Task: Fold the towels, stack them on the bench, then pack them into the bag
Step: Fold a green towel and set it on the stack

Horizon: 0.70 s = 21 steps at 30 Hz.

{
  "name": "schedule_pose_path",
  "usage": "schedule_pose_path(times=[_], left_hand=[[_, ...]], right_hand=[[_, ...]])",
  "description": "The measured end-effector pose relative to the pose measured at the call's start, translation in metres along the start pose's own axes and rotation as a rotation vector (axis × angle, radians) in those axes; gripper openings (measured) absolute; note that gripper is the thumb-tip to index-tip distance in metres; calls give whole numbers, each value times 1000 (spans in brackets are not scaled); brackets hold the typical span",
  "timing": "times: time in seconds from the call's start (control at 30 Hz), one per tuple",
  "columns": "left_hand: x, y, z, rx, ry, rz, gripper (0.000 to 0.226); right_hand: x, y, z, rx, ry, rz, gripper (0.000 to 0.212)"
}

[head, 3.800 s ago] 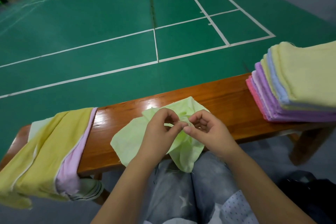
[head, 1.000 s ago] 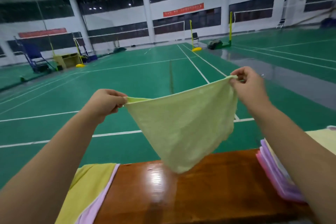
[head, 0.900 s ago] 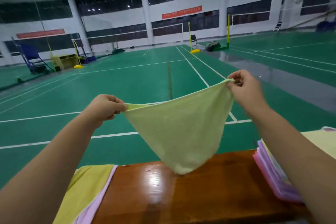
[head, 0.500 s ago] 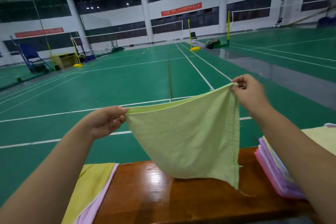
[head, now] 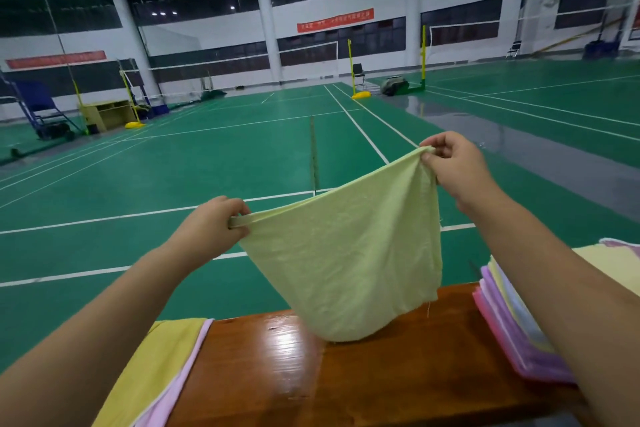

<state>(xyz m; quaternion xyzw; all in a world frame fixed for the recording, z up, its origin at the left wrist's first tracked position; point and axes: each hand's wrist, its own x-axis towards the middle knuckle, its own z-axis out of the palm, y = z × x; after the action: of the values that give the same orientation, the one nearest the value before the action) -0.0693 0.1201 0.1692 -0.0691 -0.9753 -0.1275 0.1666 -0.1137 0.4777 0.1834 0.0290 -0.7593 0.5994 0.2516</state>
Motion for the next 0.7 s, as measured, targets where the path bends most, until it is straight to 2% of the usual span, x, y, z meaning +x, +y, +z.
schedule_pose_path(times=[0.1, 0.23, 0.43, 0.57, 0.7], left_hand=[[2, -1, 4, 48, 5, 69, 12], [3, -3, 5, 78, 2, 10, 21], [5, 9, -7, -7, -151, -31, 32], [1, 8, -6, -454, -207, -115, 31], [3, -1, -10, -765, -127, -177, 23]], right_hand=[[-1, 2, -3, -14, 5, 13, 18], [-2, -3, -10, 5, -13, -6, 21], [5, -19, -12, 16, -18, -42, 27], [11, -26, -14, 33, -7, -41, 16], [14, -31, -20, 66, -35, -49, 16]])
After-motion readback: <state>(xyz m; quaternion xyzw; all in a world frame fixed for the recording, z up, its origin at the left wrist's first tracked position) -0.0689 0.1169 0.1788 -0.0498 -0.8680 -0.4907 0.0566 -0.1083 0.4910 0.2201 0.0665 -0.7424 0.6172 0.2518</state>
